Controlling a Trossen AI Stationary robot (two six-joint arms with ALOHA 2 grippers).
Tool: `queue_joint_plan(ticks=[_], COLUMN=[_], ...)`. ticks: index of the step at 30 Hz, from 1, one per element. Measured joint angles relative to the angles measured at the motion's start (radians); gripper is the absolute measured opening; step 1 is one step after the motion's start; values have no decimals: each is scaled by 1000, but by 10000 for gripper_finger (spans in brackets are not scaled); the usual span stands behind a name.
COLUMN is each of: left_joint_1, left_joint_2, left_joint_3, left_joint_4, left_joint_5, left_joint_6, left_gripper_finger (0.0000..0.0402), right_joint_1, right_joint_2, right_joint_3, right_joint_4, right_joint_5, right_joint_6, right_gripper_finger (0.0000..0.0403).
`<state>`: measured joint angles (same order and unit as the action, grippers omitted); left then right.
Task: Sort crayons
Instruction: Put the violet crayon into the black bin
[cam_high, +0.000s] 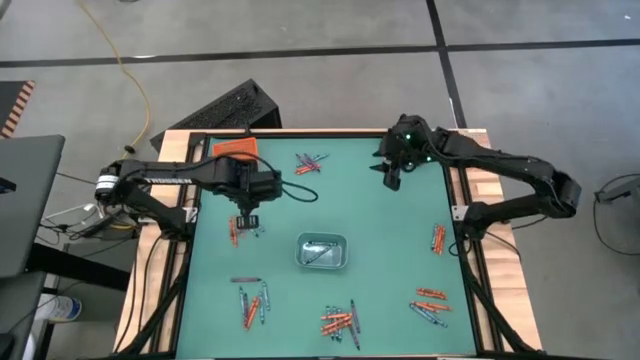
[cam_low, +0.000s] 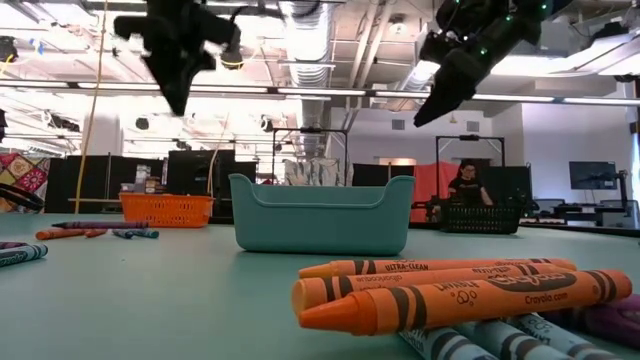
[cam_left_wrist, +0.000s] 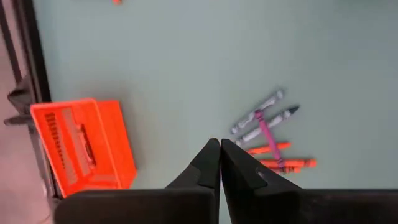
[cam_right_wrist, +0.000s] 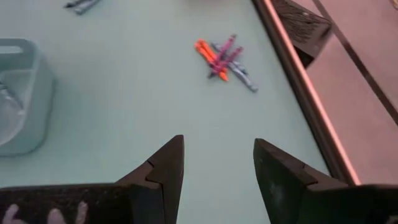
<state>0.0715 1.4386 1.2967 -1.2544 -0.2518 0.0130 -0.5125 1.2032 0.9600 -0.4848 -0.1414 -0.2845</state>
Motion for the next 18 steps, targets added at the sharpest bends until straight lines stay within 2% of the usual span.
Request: queue_joint_plan(ticks=[4,8,12,18], left_joint_1=[3,-2,-18,-75], left_joint_2=[1,1,1,2], left_joint_3=[-130,-271,-389,-470], left_joint_4=[86,173,235,357], left_joint_5=[63,166,213,212], left_joint_6=[-57,-157,-295,-404], left_gripper_finger=[35,97,151,163], right_joint_1=[58,117,161,180], right_joint_2=[14,30,29,28], right_joint_3=[0,0,0,0], right_joint_4=[7,6,16,25], right_joint_5=[4,8,8,24], right_joint_6=[23,26,25,25], right_gripper_finger=[185,185,185,185])
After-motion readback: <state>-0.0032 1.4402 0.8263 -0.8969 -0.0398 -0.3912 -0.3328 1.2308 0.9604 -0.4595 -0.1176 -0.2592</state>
